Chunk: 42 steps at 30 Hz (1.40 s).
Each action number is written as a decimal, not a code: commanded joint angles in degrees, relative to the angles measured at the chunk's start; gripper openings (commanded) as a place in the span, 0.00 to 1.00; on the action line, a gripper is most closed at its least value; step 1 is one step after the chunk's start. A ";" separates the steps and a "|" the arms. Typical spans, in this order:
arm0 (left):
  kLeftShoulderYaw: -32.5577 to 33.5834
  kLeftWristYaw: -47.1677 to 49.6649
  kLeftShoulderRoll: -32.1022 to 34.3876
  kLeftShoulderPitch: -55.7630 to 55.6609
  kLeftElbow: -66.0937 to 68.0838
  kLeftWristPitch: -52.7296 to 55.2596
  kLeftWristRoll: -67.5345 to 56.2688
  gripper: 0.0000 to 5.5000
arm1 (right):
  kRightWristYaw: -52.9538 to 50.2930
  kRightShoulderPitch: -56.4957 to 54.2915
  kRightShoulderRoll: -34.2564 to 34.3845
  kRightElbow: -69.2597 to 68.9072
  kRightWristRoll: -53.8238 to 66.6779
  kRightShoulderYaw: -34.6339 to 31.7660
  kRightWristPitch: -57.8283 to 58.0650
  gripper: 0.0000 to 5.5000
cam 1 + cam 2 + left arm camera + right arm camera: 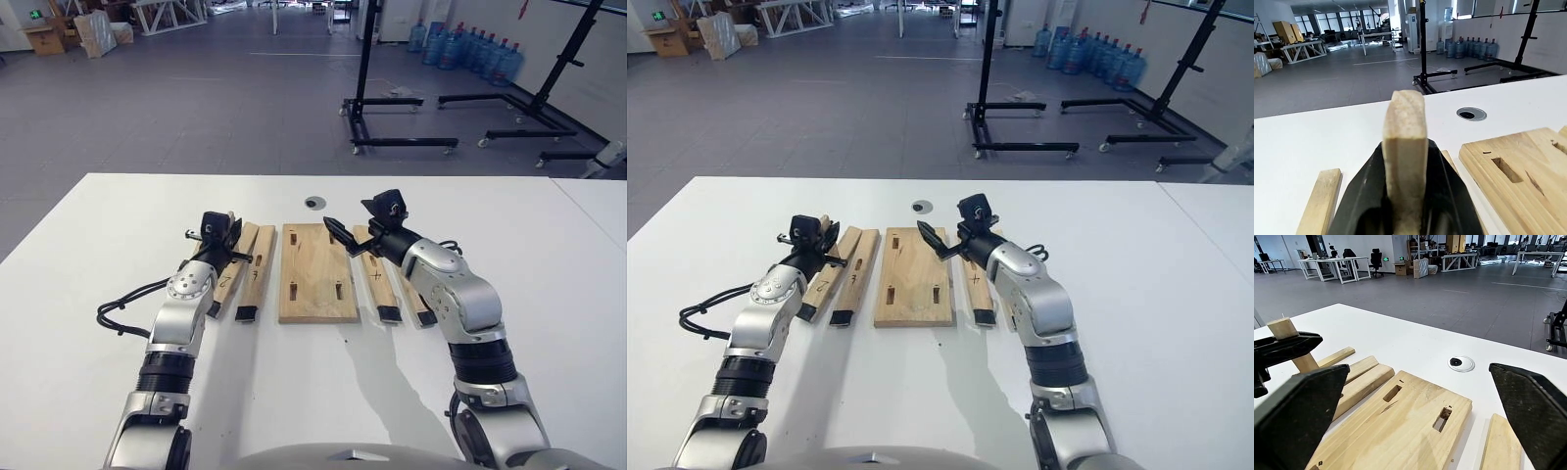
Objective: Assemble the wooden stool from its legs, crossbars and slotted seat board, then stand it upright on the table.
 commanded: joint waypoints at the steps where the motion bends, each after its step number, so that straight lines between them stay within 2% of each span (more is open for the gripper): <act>1: 1.79 -1.04 -0.94 4.10 4.38 2.32 -2.04 0.07 | -0.09 0.66 0.26 0.34 -0.29 0.24 -0.45 0.95; 6: -0.95 -0.53 0.23 5.96 5.89 -2.15 1.73 0.07 | 0.02 0.66 0.32 0.47 -0.42 0.27 -0.59 0.95; 13: -1.40 0.00 -0.08 5.30 6.30 -1.71 1.95 0.07 | 0.02 0.71 0.53 0.43 -0.49 0.39 -0.57 0.95; 14: -1.40 0.03 -0.02 5.12 6.22 -1.47 1.90 0.12 | 0.03 0.71 0.53 0.45 -0.50 0.37 -0.61 0.95; 27: 0.37 0.86 -0.40 3.66 -1.20 0.05 0.76 0.46 | -0.14 0.71 0.81 0.67 -0.59 0.66 -1.02 0.95; 30: 1.30 1.34 0.53 1.88 -10.35 4.80 -0.29 0.51 | -0.12 0.66 0.82 0.65 -0.59 0.69 -1.09 0.95; 35: 2.96 2.38 4.46 -5.01 -25.39 16.62 -0.83 0.51 | -0.19 0.38 0.93 0.86 -0.55 0.55 -1.30 0.95; 38: 3.86 3.31 5.65 -10.75 -27.68 22.18 -1.15 0.51 | -0.40 0.32 1.13 0.88 -0.57 0.55 -1.41 0.95; 42: 4.66 3.76 5.42 -18.63 -23.97 26.11 -2.18 0.51 | -0.32 -0.33 1.28 1.51 -0.71 0.57 -1.67 0.95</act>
